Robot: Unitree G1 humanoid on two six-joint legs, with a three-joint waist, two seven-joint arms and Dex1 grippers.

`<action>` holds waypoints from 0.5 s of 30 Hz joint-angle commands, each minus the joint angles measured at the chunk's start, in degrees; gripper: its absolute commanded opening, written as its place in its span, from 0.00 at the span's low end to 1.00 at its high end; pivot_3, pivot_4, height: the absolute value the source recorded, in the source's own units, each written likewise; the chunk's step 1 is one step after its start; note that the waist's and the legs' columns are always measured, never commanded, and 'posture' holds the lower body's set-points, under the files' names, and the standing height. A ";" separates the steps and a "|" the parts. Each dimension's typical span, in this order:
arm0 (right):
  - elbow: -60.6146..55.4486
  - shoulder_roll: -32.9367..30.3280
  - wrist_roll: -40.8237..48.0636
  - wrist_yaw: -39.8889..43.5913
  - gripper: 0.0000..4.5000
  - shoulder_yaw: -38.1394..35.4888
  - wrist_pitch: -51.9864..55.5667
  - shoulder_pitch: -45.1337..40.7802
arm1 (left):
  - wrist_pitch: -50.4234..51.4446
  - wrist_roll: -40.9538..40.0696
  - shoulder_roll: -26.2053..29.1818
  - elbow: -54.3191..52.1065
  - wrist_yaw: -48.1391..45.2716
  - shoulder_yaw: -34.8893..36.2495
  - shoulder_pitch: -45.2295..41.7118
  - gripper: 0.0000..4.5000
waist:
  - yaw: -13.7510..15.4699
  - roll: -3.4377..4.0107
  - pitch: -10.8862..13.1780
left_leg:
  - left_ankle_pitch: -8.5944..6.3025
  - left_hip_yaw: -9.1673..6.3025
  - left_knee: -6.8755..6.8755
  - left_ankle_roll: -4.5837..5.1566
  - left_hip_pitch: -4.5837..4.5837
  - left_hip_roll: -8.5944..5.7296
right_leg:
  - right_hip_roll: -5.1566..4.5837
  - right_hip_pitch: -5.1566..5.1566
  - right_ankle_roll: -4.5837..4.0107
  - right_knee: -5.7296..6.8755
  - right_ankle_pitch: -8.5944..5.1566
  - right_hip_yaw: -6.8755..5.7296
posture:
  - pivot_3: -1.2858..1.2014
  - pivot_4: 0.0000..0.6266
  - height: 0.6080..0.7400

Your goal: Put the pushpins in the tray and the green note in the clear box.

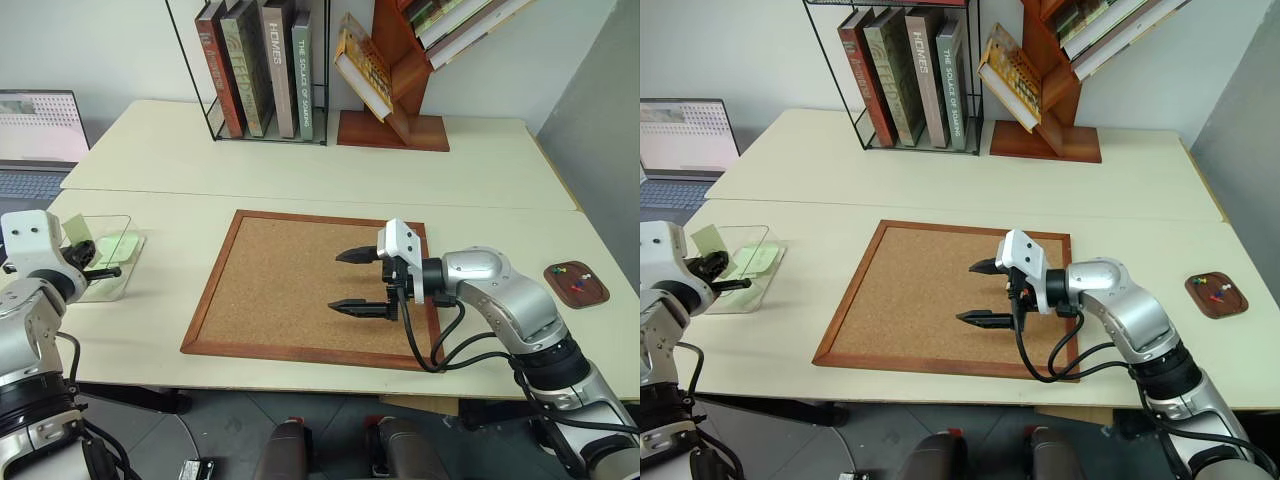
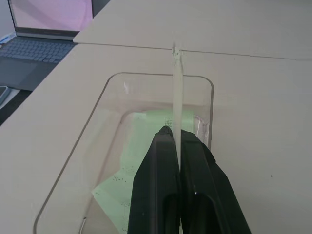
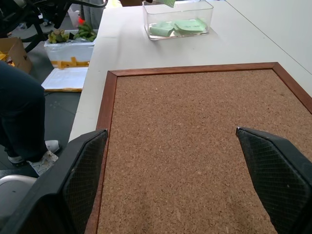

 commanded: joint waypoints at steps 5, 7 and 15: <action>-2.16 0.29 -0.06 -0.88 1.00 -1.74 -0.56 -0.75 | -2.07 -0.19 2.08 2.07 2.87 0.62 -2.66 0.34 | -0.01 -0.02 -0.01 | 0.00 0.02 0.00 0.00 0.00 0.00 | -0.01 -0.01 -0.01 0.00 0.01 0.01 | 0.52 0.24 1.00; -1.99 0.43 -0.20 -1.21 1.00 -1.85 -0.99 -0.71 | -2.01 -0.36 2.14 2.02 3.10 0.66 -2.55 0.45 | -0.02 -0.02 0.00 | 0.00 0.02 0.00 0.00 0.00 0.00 | -0.02 -0.01 -0.01 0.00 0.01 0.01 | 0.52 0.24 1.00; -0.74 1.22 -0.88 -0.71 1.00 -1.69 -1.83 -1.42 | -1.52 -0.46 2.47 0.11 3.93 -0.04 -1.64 0.80 | -0.02 -0.03 -0.01 | 0.00 0.02 0.00 0.00 0.00 0.00 | -0.02 -0.01 -0.02 0.00 0.02 0.01 | 0.52 0.24 1.00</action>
